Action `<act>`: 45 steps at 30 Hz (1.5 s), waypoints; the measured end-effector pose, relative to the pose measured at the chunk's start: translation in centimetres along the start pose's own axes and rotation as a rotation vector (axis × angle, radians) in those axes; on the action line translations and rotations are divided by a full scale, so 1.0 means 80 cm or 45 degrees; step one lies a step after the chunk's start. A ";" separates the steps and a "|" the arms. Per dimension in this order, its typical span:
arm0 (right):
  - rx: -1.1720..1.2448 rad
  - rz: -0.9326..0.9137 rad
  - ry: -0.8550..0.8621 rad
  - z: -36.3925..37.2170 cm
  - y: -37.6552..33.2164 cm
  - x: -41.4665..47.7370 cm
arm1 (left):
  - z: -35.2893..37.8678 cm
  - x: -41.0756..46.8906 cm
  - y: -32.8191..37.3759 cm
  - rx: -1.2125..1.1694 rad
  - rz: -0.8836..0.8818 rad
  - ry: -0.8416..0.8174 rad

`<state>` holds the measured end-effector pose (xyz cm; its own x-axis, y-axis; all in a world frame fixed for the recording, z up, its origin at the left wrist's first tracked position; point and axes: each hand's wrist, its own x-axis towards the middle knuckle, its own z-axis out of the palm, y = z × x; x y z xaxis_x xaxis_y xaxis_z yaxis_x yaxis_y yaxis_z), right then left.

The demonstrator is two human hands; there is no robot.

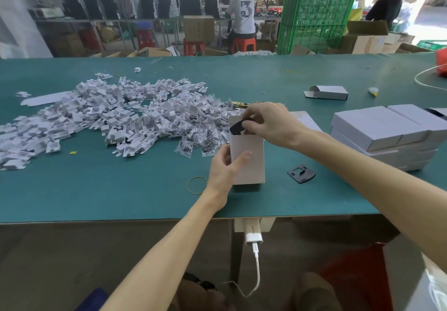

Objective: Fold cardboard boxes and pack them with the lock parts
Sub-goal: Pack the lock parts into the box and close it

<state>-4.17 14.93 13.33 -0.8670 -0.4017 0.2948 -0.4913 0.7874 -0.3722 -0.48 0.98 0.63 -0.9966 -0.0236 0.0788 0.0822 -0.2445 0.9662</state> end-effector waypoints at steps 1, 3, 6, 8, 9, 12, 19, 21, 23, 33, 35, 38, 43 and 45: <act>-0.016 0.006 -0.019 -0.001 0.000 0.003 | 0.000 0.000 0.000 0.009 -0.003 -0.002; -0.026 0.019 -0.005 -0.001 0.001 0.007 | 0.000 0.000 -0.001 0.021 -0.004 -0.008; 0.032 0.005 -0.022 -0.001 0.005 0.007 | -0.002 0.000 -0.001 0.021 -0.005 -0.014; -0.036 -0.053 -0.176 -0.001 0.006 0.004 | -0.002 0.001 -0.002 0.031 -0.013 -0.012; -0.106 -0.079 -0.253 0.001 0.006 0.002 | -0.003 0.001 -0.003 0.040 -0.016 -0.006; -0.211 -0.107 -0.346 0.005 0.003 0.000 | -0.003 0.003 -0.003 0.056 -0.013 0.006; 0.268 0.092 0.392 0.002 0.024 0.010 | -0.003 0.004 -0.002 -0.078 -0.020 0.128; 0.341 0.257 0.443 0.014 0.040 0.011 | -0.008 0.008 -0.001 -0.253 -0.056 0.288; 0.265 0.330 0.229 0.038 0.057 0.008 | -0.010 0.014 -0.002 -0.319 -0.057 0.396; 0.106 0.212 -0.064 0.131 0.053 0.020 | -0.012 0.022 -0.014 -0.312 0.015 0.652; 0.096 0.267 0.058 0.135 0.050 0.031 | -0.011 0.022 -0.014 -0.315 0.035 0.628; -0.069 0.282 0.112 0.133 0.052 0.045 | -0.010 0.021 -0.014 -0.266 0.054 0.529; -0.194 0.303 -0.052 0.131 0.057 0.059 | -0.007 0.019 -0.012 -0.167 0.028 0.440; -0.283 0.241 -0.072 0.130 0.057 0.059 | -0.004 0.017 -0.011 -0.127 0.007 0.398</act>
<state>-11.35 11.76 3.87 -0.9479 -0.2581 0.1865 -0.2954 0.9315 -0.2123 -1.90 0.85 -0.19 -0.9480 -0.3181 -0.0102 0.1031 -0.3373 0.9357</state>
